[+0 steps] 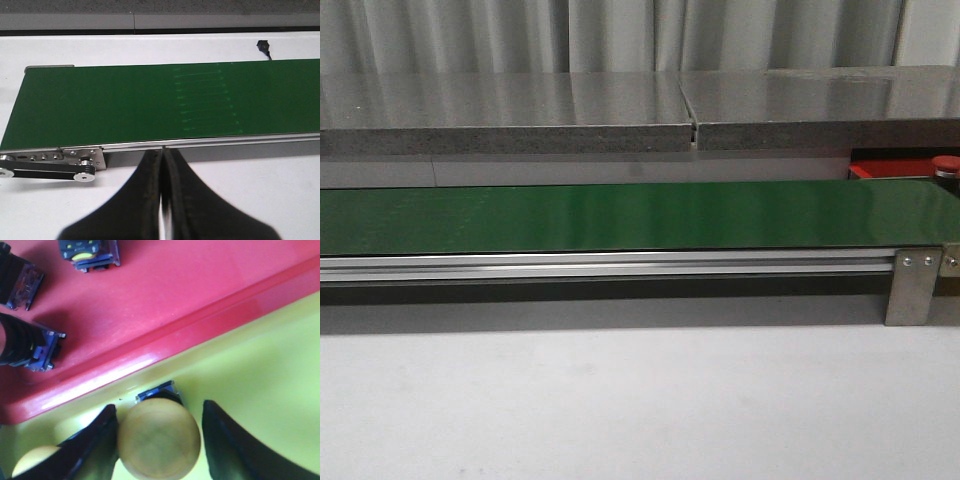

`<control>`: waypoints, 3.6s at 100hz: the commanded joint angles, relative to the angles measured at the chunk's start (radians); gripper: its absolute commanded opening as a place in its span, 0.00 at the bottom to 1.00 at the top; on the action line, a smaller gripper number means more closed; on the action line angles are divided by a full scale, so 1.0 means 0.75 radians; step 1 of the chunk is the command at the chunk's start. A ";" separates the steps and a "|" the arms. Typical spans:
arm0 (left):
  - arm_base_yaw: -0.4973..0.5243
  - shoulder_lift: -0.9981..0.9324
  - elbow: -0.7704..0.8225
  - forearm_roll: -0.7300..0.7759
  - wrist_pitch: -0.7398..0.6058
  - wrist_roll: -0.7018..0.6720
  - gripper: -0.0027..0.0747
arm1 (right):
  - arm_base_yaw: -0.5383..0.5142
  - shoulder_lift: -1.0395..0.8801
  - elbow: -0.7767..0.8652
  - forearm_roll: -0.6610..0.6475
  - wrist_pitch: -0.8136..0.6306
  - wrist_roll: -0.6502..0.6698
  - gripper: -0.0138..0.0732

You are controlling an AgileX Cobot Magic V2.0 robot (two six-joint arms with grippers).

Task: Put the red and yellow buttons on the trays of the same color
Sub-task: 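Raise the right gripper away from the trays, then grasp another yellow push-button on the table with the left gripper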

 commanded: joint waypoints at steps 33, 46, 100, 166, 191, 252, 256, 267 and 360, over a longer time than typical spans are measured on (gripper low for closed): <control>-0.009 0.001 -0.038 -0.020 -0.090 -0.001 0.01 | 0.036 -0.302 -0.036 -0.024 -0.007 -0.140 0.53; -0.009 0.001 -0.038 -0.020 -0.090 -0.001 0.01 | 0.112 -0.374 -0.036 -0.028 0.028 -0.178 0.34; -0.009 0.001 -0.038 -0.020 -0.090 -0.001 0.01 | 0.519 -0.608 0.010 -0.050 0.071 -0.188 0.02; -0.009 0.001 -0.038 -0.020 -0.090 -0.001 0.01 | 0.622 -1.279 0.743 -0.068 -0.259 -0.189 0.02; -0.009 0.001 -0.038 -0.020 -0.090 -0.001 0.01 | 0.622 -1.616 0.930 -0.068 -0.265 -0.189 0.02; -0.009 0.001 -0.038 -0.020 -0.181 -0.001 0.01 | 0.622 -1.909 1.023 -0.068 -0.183 -0.189 0.02; -0.009 0.001 -0.038 -0.020 -0.194 -0.001 0.01 | 0.622 -1.909 1.023 -0.068 -0.185 -0.189 0.02; -0.009 0.001 -0.038 -0.020 -0.249 -0.001 0.01 | 0.622 -1.909 1.023 -0.068 -0.185 -0.189 0.02; 0.662 0.701 -0.299 -0.124 -0.075 -0.095 0.35 | 0.622 -1.909 1.023 -0.068 -0.185 -0.189 0.02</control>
